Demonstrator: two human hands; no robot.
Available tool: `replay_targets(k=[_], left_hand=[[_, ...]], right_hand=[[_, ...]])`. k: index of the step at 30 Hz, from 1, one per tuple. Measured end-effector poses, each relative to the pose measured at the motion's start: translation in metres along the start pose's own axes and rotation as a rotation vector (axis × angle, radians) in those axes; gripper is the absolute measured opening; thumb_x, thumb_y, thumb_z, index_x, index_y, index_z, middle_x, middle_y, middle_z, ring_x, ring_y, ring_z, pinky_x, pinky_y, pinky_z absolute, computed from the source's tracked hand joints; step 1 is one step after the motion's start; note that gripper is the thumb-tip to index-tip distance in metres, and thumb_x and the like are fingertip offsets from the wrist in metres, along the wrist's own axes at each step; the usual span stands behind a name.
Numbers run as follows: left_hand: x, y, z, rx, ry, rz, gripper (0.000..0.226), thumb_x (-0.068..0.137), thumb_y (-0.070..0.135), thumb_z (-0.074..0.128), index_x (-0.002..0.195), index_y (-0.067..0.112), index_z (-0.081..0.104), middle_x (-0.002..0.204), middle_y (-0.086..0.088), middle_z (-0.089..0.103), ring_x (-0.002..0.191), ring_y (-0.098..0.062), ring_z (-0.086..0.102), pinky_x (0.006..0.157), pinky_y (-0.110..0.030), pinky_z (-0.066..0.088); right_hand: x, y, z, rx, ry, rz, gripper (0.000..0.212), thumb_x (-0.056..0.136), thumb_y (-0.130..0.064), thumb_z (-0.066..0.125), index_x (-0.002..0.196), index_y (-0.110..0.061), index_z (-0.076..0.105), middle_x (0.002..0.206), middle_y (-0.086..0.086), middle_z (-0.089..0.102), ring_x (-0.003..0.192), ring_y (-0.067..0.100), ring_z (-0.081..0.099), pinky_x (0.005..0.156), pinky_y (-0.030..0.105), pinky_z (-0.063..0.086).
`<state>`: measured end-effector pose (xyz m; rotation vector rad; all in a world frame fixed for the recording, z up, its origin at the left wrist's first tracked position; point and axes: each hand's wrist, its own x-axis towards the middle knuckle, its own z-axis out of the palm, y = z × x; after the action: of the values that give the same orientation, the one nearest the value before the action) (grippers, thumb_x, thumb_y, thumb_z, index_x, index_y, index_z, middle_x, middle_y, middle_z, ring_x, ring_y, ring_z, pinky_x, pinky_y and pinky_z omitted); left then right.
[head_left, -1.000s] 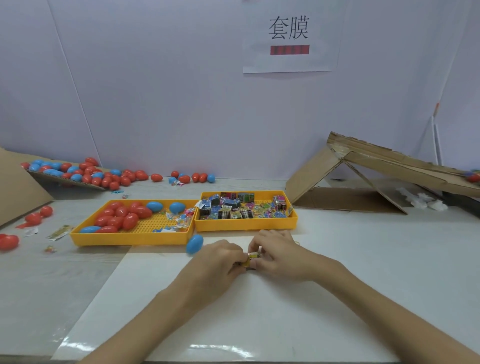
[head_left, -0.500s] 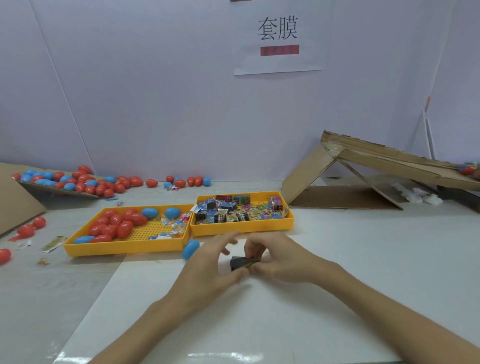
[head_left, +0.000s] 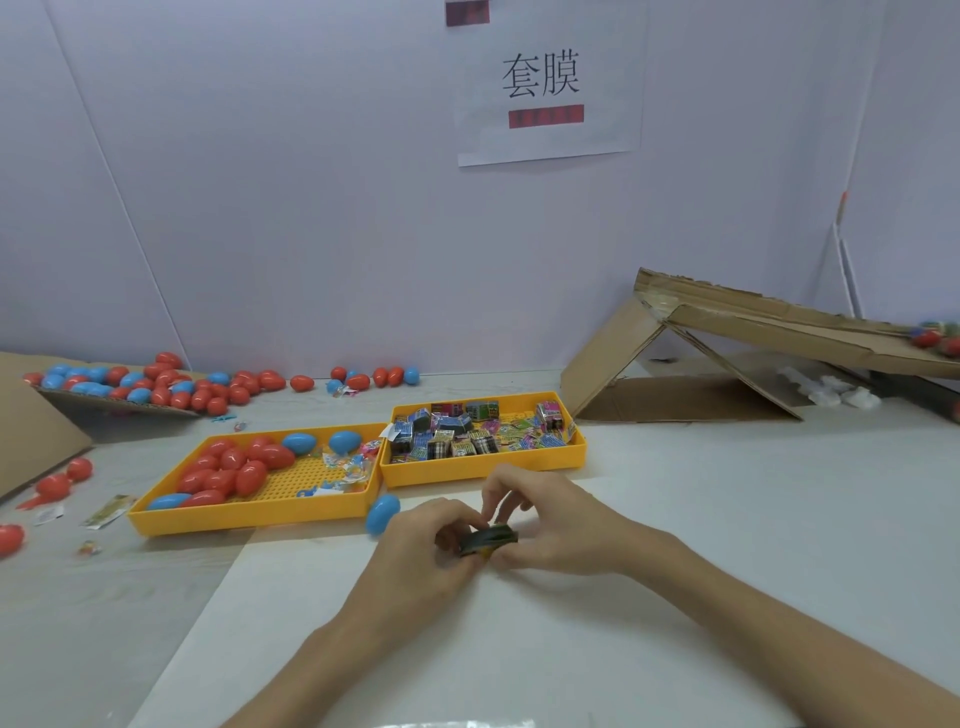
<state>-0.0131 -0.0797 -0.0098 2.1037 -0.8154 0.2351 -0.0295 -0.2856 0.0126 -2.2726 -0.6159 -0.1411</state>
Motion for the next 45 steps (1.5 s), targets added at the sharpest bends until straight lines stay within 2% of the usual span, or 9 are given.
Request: replay_targets(k=[4,8,13,18,23,27,34,39,45], left_hand=[[0.000,-0.001,-0.002,-0.010,-0.037,-0.027,0.027,0.078,0.009,0.082,0.099,0.022,0.072,0.087,0.007,0.070,0.082,-0.016,0.062,0.077,-0.034,0.053],[0.002,-0.003,-0.005,-0.136,-0.050,-0.135,0.045,0.075,0.015,0.088,0.112,0.029,0.066,0.088,0.006,0.070,0.082,-0.012,0.065,0.078,-0.024,0.055],[0.002,-0.003,-0.003,-0.124,-0.013,-0.123,0.040,0.079,0.010,0.084,0.106,0.034,0.068,0.084,0.006,0.069,0.081,-0.015,0.064,0.079,-0.032,0.056],[0.000,-0.002,-0.003,-0.061,-0.011,-0.097,0.038,0.080,0.008,0.080,0.103,0.035,0.068,0.084,0.010,0.068,0.079,-0.009,0.061,0.069,-0.020,0.051],[0.000,-0.002,-0.003,0.003,-0.017,-0.061,0.037,0.081,0.009,0.078,0.101,0.038,0.067,0.085,0.015,0.067,0.076,-0.006,0.057,0.063,-0.010,0.042],[0.000,-0.002,-0.002,0.010,-0.023,-0.044,0.032,0.081,0.008,0.075,0.092,0.038,0.066,0.090,0.021,0.067,0.068,-0.009,0.057,0.060,-0.013,0.042],[-0.002,-0.002,-0.002,0.002,-0.019,-0.014,0.026,0.080,0.006,0.070,0.092,0.030,0.069,0.086,0.015,0.068,0.065,-0.014,0.057,0.060,-0.021,0.047],[-0.002,-0.001,-0.002,-0.026,-0.015,-0.040,0.029,0.081,0.004,0.071,0.090,0.031,0.070,0.085,0.016,0.069,0.066,-0.014,0.057,0.060,-0.020,0.047],[-0.001,-0.003,-0.002,-0.043,0.003,-0.080,0.027,0.082,0.009,0.076,0.091,0.034,0.071,0.084,0.016,0.070,0.055,-0.008,0.049,0.053,-0.018,0.039]], right_hand=[[0.000,0.000,0.000,0.009,0.028,-0.005,0.028,0.079,-0.005,0.075,0.097,-0.018,0.058,0.095,-0.005,0.068,0.088,0.013,0.066,0.085,0.043,0.052],[0.000,0.000,0.001,0.017,0.040,-0.014,0.032,0.079,-0.004,0.075,0.093,-0.025,0.056,0.089,-0.006,0.068,0.084,0.014,0.065,0.081,0.039,0.055],[0.000,0.001,-0.001,0.046,-0.005,-0.001,0.034,0.080,-0.014,0.080,0.101,-0.029,0.058,0.094,-0.008,0.069,0.089,0.010,0.065,0.080,0.032,0.054],[0.003,0.003,-0.023,0.140,-0.032,0.148,0.025,0.085,-0.023,0.081,0.105,-0.025,0.067,0.098,-0.003,0.068,0.083,0.008,0.067,0.078,0.031,0.055],[0.000,0.007,-0.030,0.462,-0.068,0.345,0.016,0.094,-0.014,0.069,0.109,-0.012,0.070,0.099,0.006,0.073,0.080,0.028,0.076,0.074,0.031,0.060],[0.005,0.006,-0.012,0.463,-0.046,0.366,0.006,0.093,-0.006,0.067,0.096,-0.007,0.072,0.091,0.010,0.073,0.079,0.027,0.076,0.075,0.033,0.063],[0.005,0.004,0.004,0.635,-0.001,0.379,0.016,0.092,-0.002,0.067,0.081,-0.012,0.074,0.091,0.013,0.071,0.080,0.029,0.075,0.076,0.033,0.061],[0.007,0.004,0.001,0.566,0.052,0.356,0.003,0.089,-0.013,0.074,0.088,-0.015,0.074,0.095,0.007,0.071,0.076,0.028,0.075,0.070,0.032,0.061],[0.005,0.002,0.000,0.415,-0.031,0.306,0.021,0.077,-0.012,0.085,0.095,-0.016,0.073,0.098,0.008,0.073,0.072,0.022,0.073,0.068,0.031,0.060]])
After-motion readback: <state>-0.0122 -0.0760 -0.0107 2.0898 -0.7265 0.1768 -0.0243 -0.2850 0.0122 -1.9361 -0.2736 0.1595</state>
